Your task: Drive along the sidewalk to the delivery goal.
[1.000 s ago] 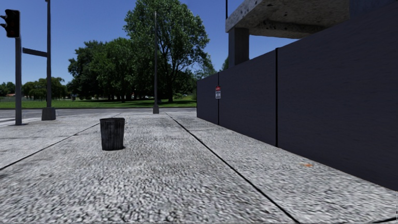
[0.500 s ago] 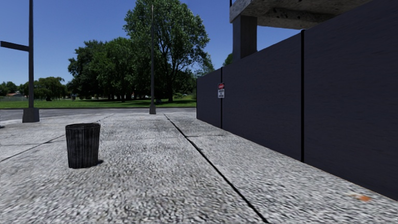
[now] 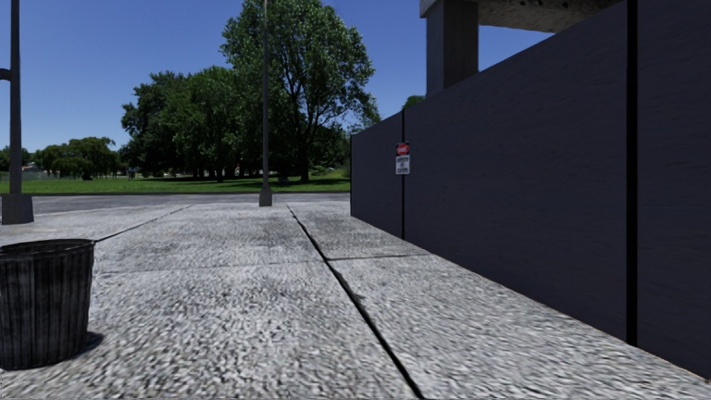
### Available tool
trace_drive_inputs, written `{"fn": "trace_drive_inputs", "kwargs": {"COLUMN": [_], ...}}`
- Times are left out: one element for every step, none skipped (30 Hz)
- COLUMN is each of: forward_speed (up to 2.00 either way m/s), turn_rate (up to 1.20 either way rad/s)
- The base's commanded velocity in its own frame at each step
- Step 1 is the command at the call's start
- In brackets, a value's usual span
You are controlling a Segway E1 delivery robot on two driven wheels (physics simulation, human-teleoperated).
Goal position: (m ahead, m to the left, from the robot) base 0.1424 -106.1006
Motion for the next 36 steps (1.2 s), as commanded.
{"fn": "trace_drive_inputs", "kwargs": {"forward_speed": [1.64,1.64,1.64,1.64,1.64,1.64,1.64,1.64,1.64,1.64,1.63,1.63,1.63,1.63,1.63,1.63,1.63,1.63,1.63,1.63,1.63,1.63,1.63,1.63,1.63,1.63,1.63,1.63,1.63,1.63,1.63,1.63,1.63,1.63,1.63,1.63], "turn_rate": [0.0,0.0,0.0,0.0,0.0,0.0,0.0,0.0,0.0,0.0,0.0,0.0,0.09,0.34,0.34,0.58,0.73,0.82,0.93,0.93,0.99,1.0,0.54,0.14,0.14,0.07,0.02,0.0,0.0,0.0,0.0,0.0,0.0,0.0,0.0,0.0]}}
